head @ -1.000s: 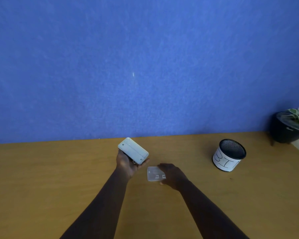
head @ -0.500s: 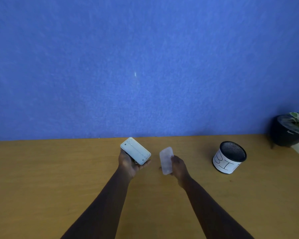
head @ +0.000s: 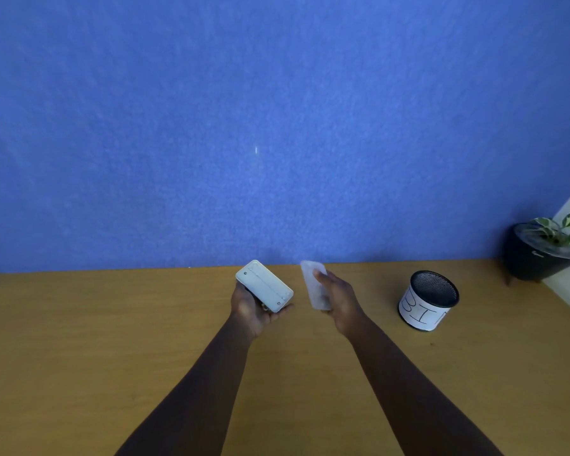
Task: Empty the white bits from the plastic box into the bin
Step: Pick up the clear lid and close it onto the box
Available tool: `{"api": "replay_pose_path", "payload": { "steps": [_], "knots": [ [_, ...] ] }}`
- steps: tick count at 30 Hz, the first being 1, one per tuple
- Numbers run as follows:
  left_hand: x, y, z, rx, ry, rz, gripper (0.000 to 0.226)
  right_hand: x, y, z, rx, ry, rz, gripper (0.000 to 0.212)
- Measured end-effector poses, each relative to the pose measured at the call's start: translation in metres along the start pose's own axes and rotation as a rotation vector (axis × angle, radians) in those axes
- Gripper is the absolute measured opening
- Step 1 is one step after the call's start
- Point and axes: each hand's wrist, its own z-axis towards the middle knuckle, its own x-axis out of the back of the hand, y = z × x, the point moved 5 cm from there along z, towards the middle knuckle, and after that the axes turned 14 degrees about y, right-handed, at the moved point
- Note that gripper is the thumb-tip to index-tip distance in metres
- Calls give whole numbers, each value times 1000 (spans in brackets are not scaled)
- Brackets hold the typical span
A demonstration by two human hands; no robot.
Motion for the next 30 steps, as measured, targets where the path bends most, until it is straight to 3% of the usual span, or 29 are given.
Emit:
{"api": "replay_pose_path", "payload": {
  "steps": [7,10,14,30],
  "knots": [
    [-7,-3,-9,-13,-39,76,48,-13,-36,-22,503,105,-353,54],
    [-12,-5,-13,-27,-60,146,53,-27,-40,-33,679,43,-532,58],
    [-16,-8,-18,-2,-86,191,55,-36,-36,-39,732,-9,-624,68],
    [-19,-12,-30,11,-149,243,54,-36,-27,-38,714,-63,-713,70]
  ]
}}
